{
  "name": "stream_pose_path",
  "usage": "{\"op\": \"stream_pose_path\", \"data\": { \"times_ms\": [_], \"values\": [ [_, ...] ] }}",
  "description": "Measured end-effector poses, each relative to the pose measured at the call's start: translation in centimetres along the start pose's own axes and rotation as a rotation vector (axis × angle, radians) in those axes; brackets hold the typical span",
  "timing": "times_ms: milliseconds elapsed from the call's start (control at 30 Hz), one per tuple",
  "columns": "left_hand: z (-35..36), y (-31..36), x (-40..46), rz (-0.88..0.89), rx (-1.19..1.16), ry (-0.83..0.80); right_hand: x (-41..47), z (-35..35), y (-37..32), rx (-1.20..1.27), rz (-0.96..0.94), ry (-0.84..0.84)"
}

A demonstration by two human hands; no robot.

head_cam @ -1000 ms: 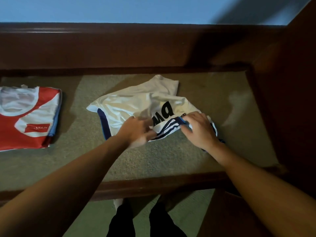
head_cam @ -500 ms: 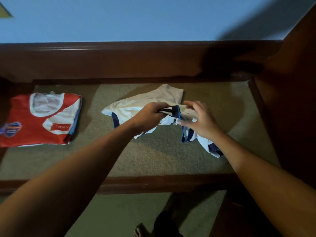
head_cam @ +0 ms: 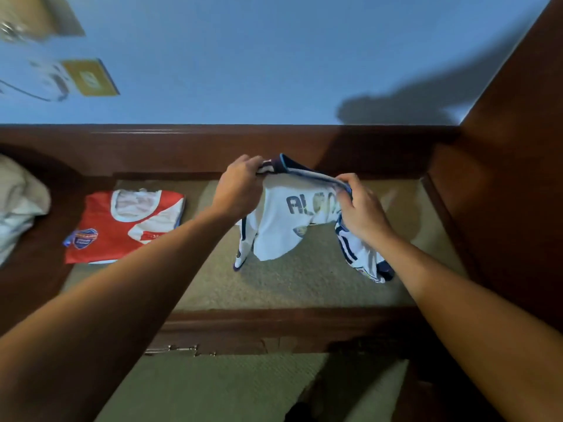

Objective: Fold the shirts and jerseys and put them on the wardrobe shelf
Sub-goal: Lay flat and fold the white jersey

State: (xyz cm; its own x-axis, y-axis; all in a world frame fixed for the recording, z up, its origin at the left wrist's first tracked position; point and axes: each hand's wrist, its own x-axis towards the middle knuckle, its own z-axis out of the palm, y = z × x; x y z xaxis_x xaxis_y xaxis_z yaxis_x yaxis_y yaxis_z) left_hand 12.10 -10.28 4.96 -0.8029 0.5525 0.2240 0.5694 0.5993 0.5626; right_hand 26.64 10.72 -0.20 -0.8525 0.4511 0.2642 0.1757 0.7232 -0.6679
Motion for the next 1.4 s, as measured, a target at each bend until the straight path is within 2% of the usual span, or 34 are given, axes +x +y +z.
{"op": "stream_pose_path", "data": {
  "times_ms": [100, 167, 233, 367, 433, 500, 567, 633, 700, 733, 833, 933, 967, 1000, 1033, 1100, 1133, 1233, 1400],
  "values": [
    [-3.4, 0.7, -0.3, -0.137, -0.113, 0.095, -0.2, -2.5, -2.7, -0.230, -0.167, -0.101],
    [-5.5, 0.9, -0.9, -0.180, -0.166, 0.140, 0.1, -3.8, -3.6, -0.381, -0.135, -0.144],
    [-7.0, 1.1, -1.8, -0.185, -0.201, 0.143, 0.1, -5.2, -4.4, -0.389, -0.029, -0.083],
    [-8.5, 1.4, -3.5, -0.206, -0.325, 0.099, -0.3, -6.9, -5.7, -0.046, 0.187, 0.099],
    [-9.6, 1.6, -4.2, -0.209, -0.322, 0.081, -0.3, -7.5, -6.1, 0.151, 0.280, 0.123],
    [-11.0, 2.1, -4.6, -0.238, -0.418, 0.040, -0.5, -8.5, -7.0, 0.313, 0.347, 0.130],
    [-12.4, 3.1, -5.2, -0.293, -0.634, -0.055, -1.1, -10.2, -8.9, 0.435, 0.377, 0.099],
    [-13.9, 3.9, -5.8, -0.391, -0.775, -0.150, -1.9, -12.2, -10.8, 0.578, 0.426, -0.117],
    [-15.3, 4.5, -6.5, -0.464, -0.834, -0.302, -2.8, -14.2, -11.8, 0.626, 0.464, -0.351],
    [-15.9, 4.6, -6.7, -0.477, -0.855, -0.377, -3.3, -15.0, -11.9, 0.616, 0.449, -0.396],
    [-16.9, 4.3, -6.9, -0.464, -0.920, -0.464, -3.9, -16.2, -11.7, 0.652, 0.373, -0.313],
    [-16.4, 3.8, -5.8, -0.453, -1.030, -0.393, -2.8, -15.6, -12.1, 0.602, 0.320, -0.224],
    [-15.5, 3.3, -5.0, -0.472, -1.010, -0.318, -2.0, -14.9, -11.9, 0.593, 0.341, -0.232],
    [-14.5, 2.7, -4.2, -0.464, -0.885, -0.216, -1.0, -14.0, -11.3, 0.568, 0.373, -0.216],
    [-13.3, 1.9, -3.4, -0.403, -0.654, -0.131, 0.0, -13.0, -10.5, 0.499, 0.384, -0.171],
    [-10.7, 0.4, -2.3, -0.241, -0.239, -0.087, 1.5, -11.0, -8.6, 0.311, 0.380, -0.068],
    [-9.4, -0.2, -2.0, -0.213, -0.131, -0.104, 2.0, -10.0, -7.3, 0.273, 0.392, -0.034],
    [-5.4, -2.5, -1.1, -0.232, 0.040, -0.119, 3.3, -7.3, -3.1, 0.282, 0.468, 0.013],
    [1.0, -5.2, 2.1, -0.394, 0.027, -0.194, 6.3, -3.1, 3.7, 0.115, 0.472, -0.061]
  ]
}}
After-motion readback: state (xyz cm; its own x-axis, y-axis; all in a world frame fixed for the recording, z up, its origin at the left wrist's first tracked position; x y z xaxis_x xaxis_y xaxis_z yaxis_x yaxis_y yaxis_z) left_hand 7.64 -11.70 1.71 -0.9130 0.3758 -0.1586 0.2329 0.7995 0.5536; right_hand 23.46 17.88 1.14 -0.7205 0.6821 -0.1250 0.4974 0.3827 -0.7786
